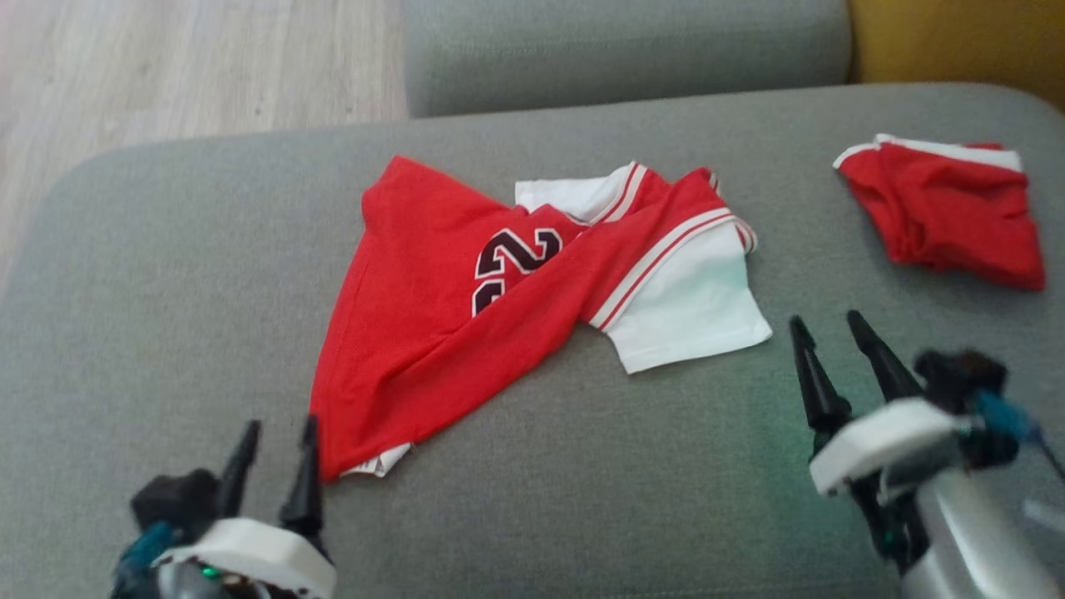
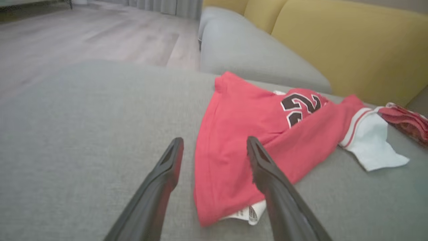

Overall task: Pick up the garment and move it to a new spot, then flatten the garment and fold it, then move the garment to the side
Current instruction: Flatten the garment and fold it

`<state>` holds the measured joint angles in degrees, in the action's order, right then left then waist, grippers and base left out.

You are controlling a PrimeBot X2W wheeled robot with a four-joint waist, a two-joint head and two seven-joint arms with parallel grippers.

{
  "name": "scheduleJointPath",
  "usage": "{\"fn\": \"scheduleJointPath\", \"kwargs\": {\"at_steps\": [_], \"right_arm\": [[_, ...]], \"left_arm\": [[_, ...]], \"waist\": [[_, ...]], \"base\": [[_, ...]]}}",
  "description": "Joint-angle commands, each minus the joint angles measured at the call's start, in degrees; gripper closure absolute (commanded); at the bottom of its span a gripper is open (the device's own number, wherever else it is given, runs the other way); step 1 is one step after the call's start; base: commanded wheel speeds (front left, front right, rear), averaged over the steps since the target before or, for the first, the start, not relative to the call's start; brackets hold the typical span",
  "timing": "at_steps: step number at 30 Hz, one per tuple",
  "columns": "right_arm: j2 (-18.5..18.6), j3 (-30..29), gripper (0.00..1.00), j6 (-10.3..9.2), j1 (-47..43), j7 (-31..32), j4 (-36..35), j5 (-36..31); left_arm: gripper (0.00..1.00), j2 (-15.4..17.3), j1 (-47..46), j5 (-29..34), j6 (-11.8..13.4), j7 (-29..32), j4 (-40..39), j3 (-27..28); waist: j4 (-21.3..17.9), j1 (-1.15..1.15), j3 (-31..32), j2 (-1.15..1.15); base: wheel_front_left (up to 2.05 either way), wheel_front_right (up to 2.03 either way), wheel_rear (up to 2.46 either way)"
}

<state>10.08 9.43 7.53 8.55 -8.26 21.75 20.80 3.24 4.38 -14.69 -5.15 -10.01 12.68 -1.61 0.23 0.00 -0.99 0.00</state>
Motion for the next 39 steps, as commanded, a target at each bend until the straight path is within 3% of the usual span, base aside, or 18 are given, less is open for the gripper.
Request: {"fn": "scheduleJointPath", "kwargs": {"at_steps": [1, 7, 11, 26, 27, 29, 30, 31, 32, 33, 34, 39], "right_arm": [[1.6, 1.5, 0.0, -0.04, 6.0, 3.7, 0.8, 0.6], [1.5, 0.5, 0.0, -0.04, 13.7, 15.6, 11.1, 2.7], [1.3, 0.1, 0.0, -0.04, 17.2, 19.7, 16.5, 3.4], [-0.8, 6.0, 0.0, -0.04, 22.6, 24.5, 26.8, 7.9], [-1.0, 6.7, 0.05, -0.04, 22.6, 25.4, 27.3, 8.4], [-1.0, 8.1, 0.32, -0.04, 22.7, 26.6, 27.8, 9.5], [-0.9, 8.6, 0.5, -0.04, 22.7, 26.8, 27.8, 10.0], [-0.7, 9.0, 0.56, -0.04, 22.7, 27.0, 28.0, 10.5], [-0.6, 9.5, 0.64, -0.04, 22.7, 27.2, 28.1, 10.8], [-0.5, 9.9, 0.86, -0.04, 22.7, 27.0, 28.1, 11.2], [-0.4, 10.2, 1.0, -0.04, 22.7, 26.2, 27.9, 11.5], [1.0, 10.0, 1.0, -0.04, 23.4, 17.1, 27.4, 11.7]], "left_arm": [[0.0, 0.3, -3.8, -0.3, -0.6, 1.6, -1.2, 0.6], [0.0, 1.8, -7.7, -2.1, -1.6, 10.7, 2.2, -2.9], [0.0, 1.8, -10.4, -3.3, -1.6, 14.5, 4.7, -3.6], [0.0, 1.5, -14.2, -5.0, -1.0, 20.3, 12.5, -5.6], [0.0, 1.5, -14.2, -5.1, -1.0, 20.8, 12.9, -5.8], [0.0, 1.4, -14.3, -5.4, -1.0, 21.3, 13.3, -5.9], [0.15, 1.4, -14.4, -5.5, -1.0, 21.4, 13.4, -5.9], [0.39, 1.4, -14.4, -5.7, -0.9, 21.6, 13.6, -6.0], [0.53, 1.4, -14.3, -5.8, -0.9, 21.8, 13.8, -6.1], [0.67, 1.4, -14.3, -5.8, -0.9, 21.9, 14.0, -6.2], [1.0, 1.4, -14.4, -5.9, -0.9, 21.7, 14.0, -6.2], [1.0, 2.0, -14.0, -6.6, -1.2, 19.8, 13.5, -6.2]], "waist": [[0.6, 0.0, -1.6, 0.0], [2.4, 0.0, -5.0, 0.0], [3.4, 0.0, -6.7, 0.0], [4.5, 0.0, -9.3, 0.0], [4.6, 0.0, -9.3, 0.0], [4.6, 0.0, -9.3, 0.0], [4.7, 0.0, -9.2, 0.0], [4.7, 0.0, -9.2, 0.0], [4.7, 0.0, -9.1, 0.0], [4.6, 0.0, -8.9, 0.0], [4.6, 0.0, -8.8, 0.0], [4.0, 0.0, -7.2, 0.0]], "base": [[0.0, 0.0, 0.0], [0.0, 0.0, 0.0], [0.0, 0.0, 0.0], [0.0, 0.0, 0.0], [0.0, 0.0, 0.0], [0.0, 0.0, 0.0], [0.0, 0.0, 0.0], [0.0, 0.0, 0.0], [0.0, 0.0, 0.0], [0.0, 0.0, 0.0], [0.0, 0.0, 0.0], [0.0, 0.0, 0.0]]}}
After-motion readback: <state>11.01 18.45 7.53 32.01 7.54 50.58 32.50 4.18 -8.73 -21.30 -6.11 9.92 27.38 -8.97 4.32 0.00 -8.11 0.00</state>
